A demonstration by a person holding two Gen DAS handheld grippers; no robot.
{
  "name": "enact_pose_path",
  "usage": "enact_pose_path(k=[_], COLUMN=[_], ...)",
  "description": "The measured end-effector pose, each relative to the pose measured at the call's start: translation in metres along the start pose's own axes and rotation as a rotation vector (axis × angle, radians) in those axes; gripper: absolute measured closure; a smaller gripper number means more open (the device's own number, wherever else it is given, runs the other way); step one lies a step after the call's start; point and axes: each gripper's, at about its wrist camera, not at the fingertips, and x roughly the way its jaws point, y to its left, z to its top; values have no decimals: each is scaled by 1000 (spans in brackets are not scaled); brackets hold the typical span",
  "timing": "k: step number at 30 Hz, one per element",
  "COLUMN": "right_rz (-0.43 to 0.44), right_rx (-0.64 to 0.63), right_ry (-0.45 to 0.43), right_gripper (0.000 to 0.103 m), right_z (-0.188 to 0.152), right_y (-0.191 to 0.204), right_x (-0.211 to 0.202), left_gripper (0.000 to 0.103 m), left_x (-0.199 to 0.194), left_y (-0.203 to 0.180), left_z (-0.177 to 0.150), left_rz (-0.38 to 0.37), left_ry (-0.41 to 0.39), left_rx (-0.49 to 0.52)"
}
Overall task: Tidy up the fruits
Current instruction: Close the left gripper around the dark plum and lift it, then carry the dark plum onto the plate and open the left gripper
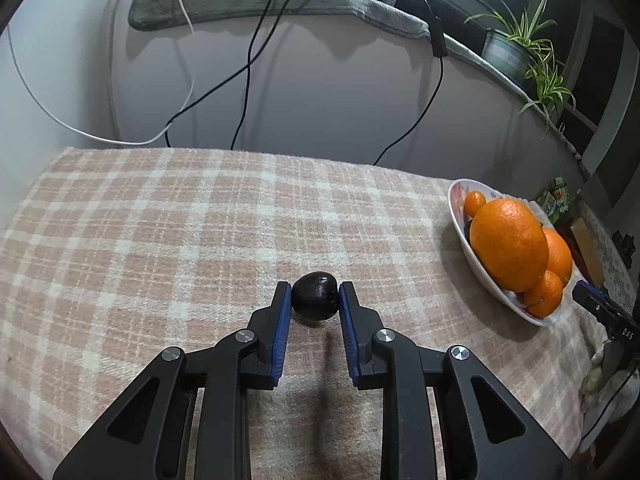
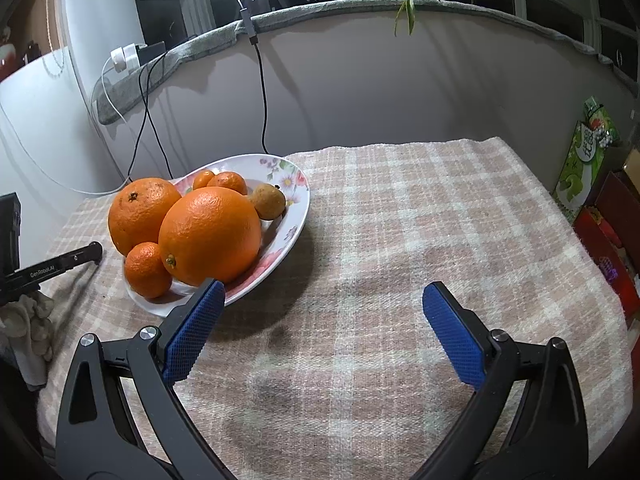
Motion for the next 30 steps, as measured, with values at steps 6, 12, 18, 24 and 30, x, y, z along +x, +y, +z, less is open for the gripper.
enact_pose_path(k=[6, 12, 18, 24, 30], right_rz=[31, 54, 73, 92, 97], right_rx=[26, 35, 57, 67, 75], right_ry=[-12, -19, -15, -20, -24], right_gripper=[2, 2, 2, 2, 2], right_z=[-1, -1, -2, -2, -2], right_y=[-6, -8, -11, -14, -15], right_x=[-2, -3, -3, -3, -4], left_gripper=[81, 81, 81, 81, 81], left_x=[-11, -25, -23, -15, -7], left_y=[-8, -39, -82, -117, -156], left_z=[9, 29, 44, 52, 62], left_rz=[-35, -82, -118, -132, -140], left_ry=[-21, -57, -64, -48, -47], left_rx=[-14, 30, 99, 151, 216])
